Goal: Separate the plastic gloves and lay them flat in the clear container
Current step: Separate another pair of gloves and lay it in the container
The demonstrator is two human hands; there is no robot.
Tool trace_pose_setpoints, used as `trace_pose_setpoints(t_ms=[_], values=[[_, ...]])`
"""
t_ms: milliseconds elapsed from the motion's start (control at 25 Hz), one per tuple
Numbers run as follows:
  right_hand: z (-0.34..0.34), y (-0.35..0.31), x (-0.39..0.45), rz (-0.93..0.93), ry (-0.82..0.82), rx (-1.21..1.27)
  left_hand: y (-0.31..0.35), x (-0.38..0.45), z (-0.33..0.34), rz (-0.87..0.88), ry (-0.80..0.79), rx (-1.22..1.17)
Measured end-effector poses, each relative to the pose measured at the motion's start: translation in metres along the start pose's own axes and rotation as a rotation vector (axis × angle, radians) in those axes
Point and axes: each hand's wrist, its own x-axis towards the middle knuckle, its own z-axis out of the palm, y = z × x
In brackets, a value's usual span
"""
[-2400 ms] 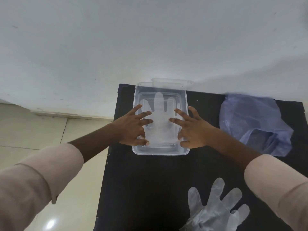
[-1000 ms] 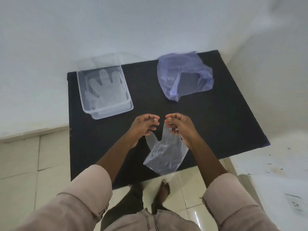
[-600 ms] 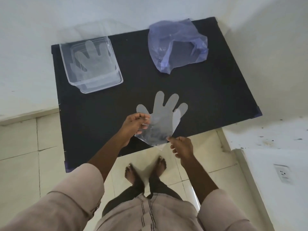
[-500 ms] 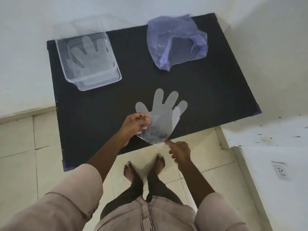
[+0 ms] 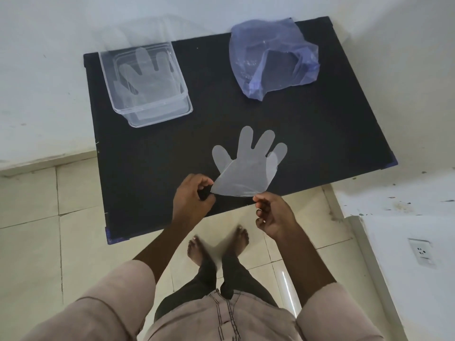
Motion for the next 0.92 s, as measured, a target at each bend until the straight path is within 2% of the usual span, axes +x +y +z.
trace_pose_setpoints(t_ms=[160, 360, 440, 560, 640, 760, 840, 920], values=[[-0.011, -0.008, -0.008, 0.003, -0.043, 0.093, 0.007, -0.01, 0.021, 0.053, -0.1, 0.089], [-0.03, -0.015, -0.015, -0.026, -0.058, 0.112, 0.027, 0.008, 0.038, 0.01, 0.069, -0.083], [-0.04, -0.016, -0.013, -0.235, -0.013, -0.071, 0.03, 0.019, 0.035, 0.076, 0.03, -0.071], [-0.056, -0.014, -0.003, -0.778, 0.191, -0.754, 0.038, 0.031, 0.026, 0.108, -0.028, -0.068], [-0.063, -0.017, 0.009, -1.042, 0.277, -1.025, 0.045, 0.036, 0.021, 0.123, -0.044, -0.054], [-0.06, -0.031, 0.024, -1.149, 0.229, -1.107, 0.056, 0.041, 0.019, 0.147, -0.071, -0.045], [-0.055, -0.038, 0.027, -1.156, 0.113, -1.055, 0.063, 0.045, 0.016, 0.123, -0.086, -0.053], [-0.051, -0.042, 0.024, -1.152, 0.101, -0.964, 0.067, 0.049, 0.013, 0.087, -0.097, -0.06]])
